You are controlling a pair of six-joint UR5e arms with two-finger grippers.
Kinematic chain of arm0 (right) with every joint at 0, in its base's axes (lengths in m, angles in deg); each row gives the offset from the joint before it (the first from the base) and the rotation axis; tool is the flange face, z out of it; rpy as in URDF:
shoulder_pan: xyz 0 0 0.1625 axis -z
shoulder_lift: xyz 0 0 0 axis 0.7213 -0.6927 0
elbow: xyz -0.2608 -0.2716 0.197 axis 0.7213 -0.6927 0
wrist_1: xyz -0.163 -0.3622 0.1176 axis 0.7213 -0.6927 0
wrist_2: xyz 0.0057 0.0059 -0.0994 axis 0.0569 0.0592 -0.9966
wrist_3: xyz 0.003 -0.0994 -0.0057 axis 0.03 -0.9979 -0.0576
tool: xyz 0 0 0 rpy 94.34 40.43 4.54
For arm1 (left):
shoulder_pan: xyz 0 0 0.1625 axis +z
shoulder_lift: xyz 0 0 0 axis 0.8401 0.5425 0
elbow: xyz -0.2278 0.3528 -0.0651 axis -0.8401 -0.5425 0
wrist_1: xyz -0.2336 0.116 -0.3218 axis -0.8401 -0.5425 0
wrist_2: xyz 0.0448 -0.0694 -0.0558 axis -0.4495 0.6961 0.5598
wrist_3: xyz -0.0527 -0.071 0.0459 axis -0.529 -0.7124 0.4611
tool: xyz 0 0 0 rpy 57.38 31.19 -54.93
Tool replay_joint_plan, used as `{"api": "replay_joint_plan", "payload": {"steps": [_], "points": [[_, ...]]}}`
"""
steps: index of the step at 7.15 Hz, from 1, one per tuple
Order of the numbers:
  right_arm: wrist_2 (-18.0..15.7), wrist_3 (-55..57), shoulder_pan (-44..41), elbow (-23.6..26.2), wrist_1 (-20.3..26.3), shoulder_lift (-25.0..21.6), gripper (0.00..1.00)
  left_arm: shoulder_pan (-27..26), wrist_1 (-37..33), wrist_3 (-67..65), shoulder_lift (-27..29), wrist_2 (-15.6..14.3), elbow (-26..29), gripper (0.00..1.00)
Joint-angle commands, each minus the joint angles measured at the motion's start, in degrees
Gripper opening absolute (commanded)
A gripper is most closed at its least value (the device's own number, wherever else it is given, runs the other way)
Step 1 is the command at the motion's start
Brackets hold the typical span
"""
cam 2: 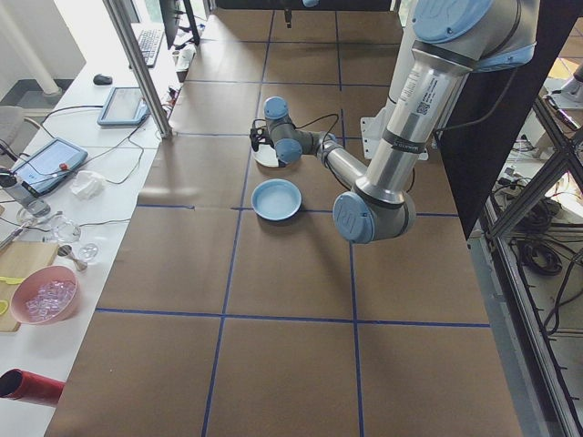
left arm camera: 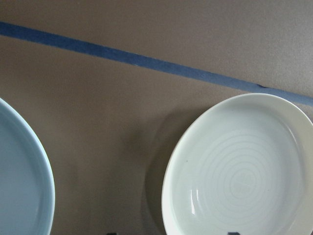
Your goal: Stack plate in center
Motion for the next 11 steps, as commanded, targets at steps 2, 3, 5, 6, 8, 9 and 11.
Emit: {"api": "replay_joint_plan", "payload": {"steps": [2,3,5,6,8,9,11], "points": [[0.00,0.00,0.00,0.00,0.00,0.00,1.00,0.71,-0.22,0.82,1.04,-1.84,2.86,0.76],[0.00,0.00,0.00,0.00,0.00,0.00,1.00,0.71,-0.39,0.73,1.13,-2.89,3.30,0.76],[0.00,0.00,0.00,-0.09,0.00,0.00,1.00,0.71,-0.22,0.47,1.65,-2.99,3.92,0.72],[0.00,0.00,0.00,0.00,0.00,0.00,1.00,0.71,-0.22,0.21,1.92,-3.08,4.01,0.68],[0.00,0.00,0.00,0.00,0.00,0.00,1.00,0.71,-0.66,0.12,2.79,-4.04,5.41,0.64],[0.00,0.00,0.00,0.00,0.00,0.00,1.00,0.71,-0.66,0.12,2.97,-4.31,5.68,0.60],[0.00,0.00,0.00,0.00,0.00,0.00,1.00,0.71,-0.84,0.12,3.24,-5.01,6.21,0.51]]}}
